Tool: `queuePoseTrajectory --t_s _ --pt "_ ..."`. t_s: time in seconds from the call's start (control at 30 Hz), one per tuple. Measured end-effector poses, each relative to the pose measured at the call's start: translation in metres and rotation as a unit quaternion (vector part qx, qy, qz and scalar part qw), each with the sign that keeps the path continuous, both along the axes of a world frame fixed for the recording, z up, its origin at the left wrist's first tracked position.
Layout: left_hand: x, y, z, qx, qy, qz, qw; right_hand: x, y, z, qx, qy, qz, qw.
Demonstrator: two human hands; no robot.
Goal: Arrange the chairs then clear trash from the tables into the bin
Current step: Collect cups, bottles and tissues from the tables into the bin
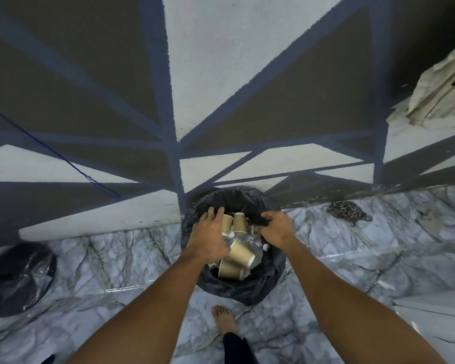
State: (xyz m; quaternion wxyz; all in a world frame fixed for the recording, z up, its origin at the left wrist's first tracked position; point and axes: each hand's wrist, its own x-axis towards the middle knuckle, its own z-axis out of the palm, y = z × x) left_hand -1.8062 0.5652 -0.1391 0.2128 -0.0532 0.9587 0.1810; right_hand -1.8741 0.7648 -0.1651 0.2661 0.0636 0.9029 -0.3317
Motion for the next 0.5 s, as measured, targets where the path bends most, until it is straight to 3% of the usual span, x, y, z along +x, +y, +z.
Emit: queuePoseTrajectory --t_s 0.17,0.3,0.5 --pt "0.023 -0.044 0.032 0.007 0.053 0.072 0.996 0.001 -0.037 0.024 -0.010 0.025 0.029 0.999" --pt "0.063 -0.094 0.069 -0.012 0.068 0.136 0.988 0.017 -0.113 0.053 -0.045 0.060 0.139 0.987" --pt "0.177 -0.181 0.123 -0.074 0.116 0.242 0.960 0.104 -0.269 0.111 -0.093 0.125 0.365 0.918"
